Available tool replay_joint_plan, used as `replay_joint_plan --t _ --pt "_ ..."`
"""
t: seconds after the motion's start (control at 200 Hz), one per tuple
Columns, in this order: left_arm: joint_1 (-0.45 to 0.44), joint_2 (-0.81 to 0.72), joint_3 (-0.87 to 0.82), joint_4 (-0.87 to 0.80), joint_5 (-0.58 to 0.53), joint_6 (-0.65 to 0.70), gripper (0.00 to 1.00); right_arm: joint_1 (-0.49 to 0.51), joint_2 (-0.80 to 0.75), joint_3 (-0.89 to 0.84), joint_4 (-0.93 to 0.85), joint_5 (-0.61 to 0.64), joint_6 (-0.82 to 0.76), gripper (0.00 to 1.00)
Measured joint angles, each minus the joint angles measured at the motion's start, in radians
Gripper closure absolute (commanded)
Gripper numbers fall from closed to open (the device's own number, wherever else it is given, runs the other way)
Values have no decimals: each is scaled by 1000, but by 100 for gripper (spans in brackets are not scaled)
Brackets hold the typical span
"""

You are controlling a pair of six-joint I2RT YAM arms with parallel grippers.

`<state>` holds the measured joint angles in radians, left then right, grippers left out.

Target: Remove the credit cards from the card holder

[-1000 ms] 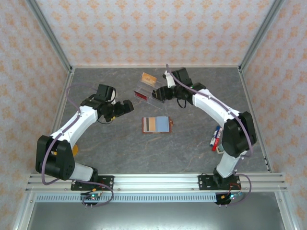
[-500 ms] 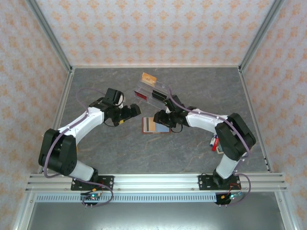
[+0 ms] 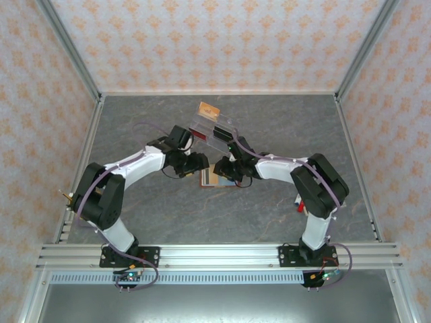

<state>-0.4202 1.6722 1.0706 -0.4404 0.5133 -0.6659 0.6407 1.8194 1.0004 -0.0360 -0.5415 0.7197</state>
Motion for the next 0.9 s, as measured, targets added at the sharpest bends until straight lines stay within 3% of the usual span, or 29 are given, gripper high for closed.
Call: replay_joint_plan --t 0.16,0.505,0.696,0.901 --pt "-12 50 18 6 0 -17 58 0 15 8 -1 3 2 76" --pt "-12 130 57 18 5 -34 79 0 25 27 -16 14 -6 80" --pt "-12 172 74 23 7 -34 87 0 25 29 -34 34 -17 80" --pt "-12 201 88 16 6 -37 89 0 25 30 -39 40 -26 80"
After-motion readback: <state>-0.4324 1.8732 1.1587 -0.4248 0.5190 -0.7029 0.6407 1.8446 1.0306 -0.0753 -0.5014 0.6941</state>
